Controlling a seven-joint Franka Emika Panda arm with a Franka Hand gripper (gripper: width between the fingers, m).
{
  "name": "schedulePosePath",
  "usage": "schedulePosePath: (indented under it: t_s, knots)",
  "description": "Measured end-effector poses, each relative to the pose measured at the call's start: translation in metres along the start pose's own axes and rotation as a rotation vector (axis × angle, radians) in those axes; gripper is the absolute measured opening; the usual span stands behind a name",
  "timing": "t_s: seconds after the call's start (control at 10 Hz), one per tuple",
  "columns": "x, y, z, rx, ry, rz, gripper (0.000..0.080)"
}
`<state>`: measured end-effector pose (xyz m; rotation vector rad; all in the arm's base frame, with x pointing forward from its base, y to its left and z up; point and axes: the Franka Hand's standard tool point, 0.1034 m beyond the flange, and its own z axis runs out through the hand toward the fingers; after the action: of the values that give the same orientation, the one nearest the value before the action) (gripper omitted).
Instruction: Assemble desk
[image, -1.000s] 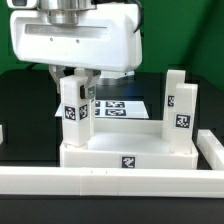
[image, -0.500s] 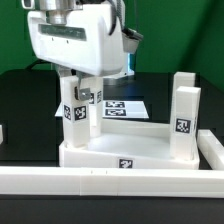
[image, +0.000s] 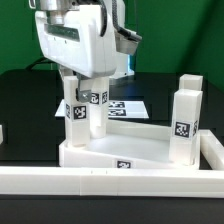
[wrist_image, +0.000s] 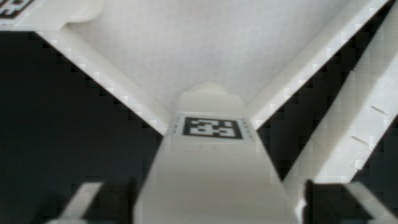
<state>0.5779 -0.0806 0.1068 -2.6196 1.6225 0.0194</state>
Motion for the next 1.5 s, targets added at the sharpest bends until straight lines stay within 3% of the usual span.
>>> schedulePosePath:
  t_s: [0.1, 0.2, 1.0, 1.5]
  knots:
    - [-0.0018, -0.001, -0.0001, -0.006, -0.001, -0.071, 0.0607]
    - [-0.0017, -0.0019, -0.0008, -0.009, 0.002, -0.201, 0.0636]
    - [-0.0027, -0.0043, -0.0022, -0.053, 0.014, -1.038, 0.0649]
    - [-0.0012, -0.0024, -0.0024, -0.066, 0.006, -1.354, 0.0637]
